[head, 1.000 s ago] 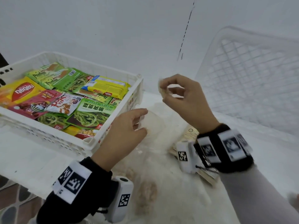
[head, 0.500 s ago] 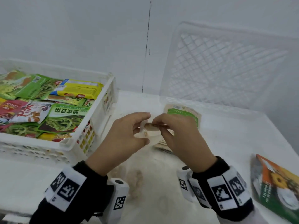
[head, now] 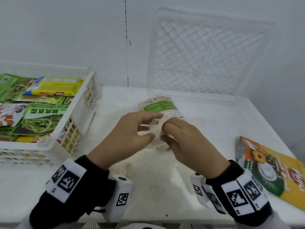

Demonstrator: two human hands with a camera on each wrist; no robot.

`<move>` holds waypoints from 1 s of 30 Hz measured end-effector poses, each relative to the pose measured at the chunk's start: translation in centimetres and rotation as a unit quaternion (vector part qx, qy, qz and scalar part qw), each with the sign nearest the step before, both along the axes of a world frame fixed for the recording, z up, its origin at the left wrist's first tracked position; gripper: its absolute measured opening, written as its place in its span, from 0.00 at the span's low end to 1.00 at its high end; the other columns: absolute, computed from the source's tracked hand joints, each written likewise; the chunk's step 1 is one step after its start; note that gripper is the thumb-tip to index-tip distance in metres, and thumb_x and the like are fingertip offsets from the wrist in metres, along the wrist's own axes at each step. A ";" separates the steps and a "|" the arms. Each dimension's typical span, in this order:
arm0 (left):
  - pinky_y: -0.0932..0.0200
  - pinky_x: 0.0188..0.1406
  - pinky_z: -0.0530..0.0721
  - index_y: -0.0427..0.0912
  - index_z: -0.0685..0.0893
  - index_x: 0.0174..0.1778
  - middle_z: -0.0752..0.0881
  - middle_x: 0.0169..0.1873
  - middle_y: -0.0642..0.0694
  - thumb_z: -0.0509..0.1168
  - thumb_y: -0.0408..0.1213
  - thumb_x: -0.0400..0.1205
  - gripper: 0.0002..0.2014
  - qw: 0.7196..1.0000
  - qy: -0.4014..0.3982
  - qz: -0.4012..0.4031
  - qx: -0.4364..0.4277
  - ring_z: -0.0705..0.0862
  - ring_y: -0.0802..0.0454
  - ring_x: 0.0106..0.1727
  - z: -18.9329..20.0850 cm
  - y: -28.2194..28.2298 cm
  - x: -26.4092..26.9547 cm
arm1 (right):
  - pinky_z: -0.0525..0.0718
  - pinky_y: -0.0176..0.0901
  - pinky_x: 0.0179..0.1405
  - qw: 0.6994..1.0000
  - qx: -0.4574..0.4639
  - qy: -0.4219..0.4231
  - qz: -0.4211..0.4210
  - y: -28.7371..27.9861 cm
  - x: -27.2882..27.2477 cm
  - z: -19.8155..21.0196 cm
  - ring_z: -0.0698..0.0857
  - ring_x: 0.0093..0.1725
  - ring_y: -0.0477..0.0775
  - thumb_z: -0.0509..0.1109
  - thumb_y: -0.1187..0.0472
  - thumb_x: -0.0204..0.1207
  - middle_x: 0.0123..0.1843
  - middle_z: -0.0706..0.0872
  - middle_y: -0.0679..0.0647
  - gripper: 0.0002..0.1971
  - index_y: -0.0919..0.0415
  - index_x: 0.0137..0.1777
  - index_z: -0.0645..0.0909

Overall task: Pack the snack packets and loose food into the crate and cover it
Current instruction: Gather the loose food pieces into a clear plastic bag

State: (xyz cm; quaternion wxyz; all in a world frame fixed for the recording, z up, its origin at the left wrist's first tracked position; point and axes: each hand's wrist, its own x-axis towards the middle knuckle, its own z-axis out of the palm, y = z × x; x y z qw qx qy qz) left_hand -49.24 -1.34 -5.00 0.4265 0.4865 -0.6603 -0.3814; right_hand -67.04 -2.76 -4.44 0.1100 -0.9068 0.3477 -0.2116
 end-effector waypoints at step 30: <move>0.46 0.56 0.84 0.26 0.84 0.53 0.86 0.50 0.30 0.84 0.49 0.55 0.38 0.895 0.261 -0.169 0.320 0.85 0.37 0.52 -3.0 -0.1 -2.9 | 0.82 0.41 0.24 0.905 0.401 -0.067 0.124 -5.6 -3.9 4.9 0.89 0.40 0.50 0.58 0.65 0.84 0.45 0.92 0.52 0.08 0.55 0.45 0.74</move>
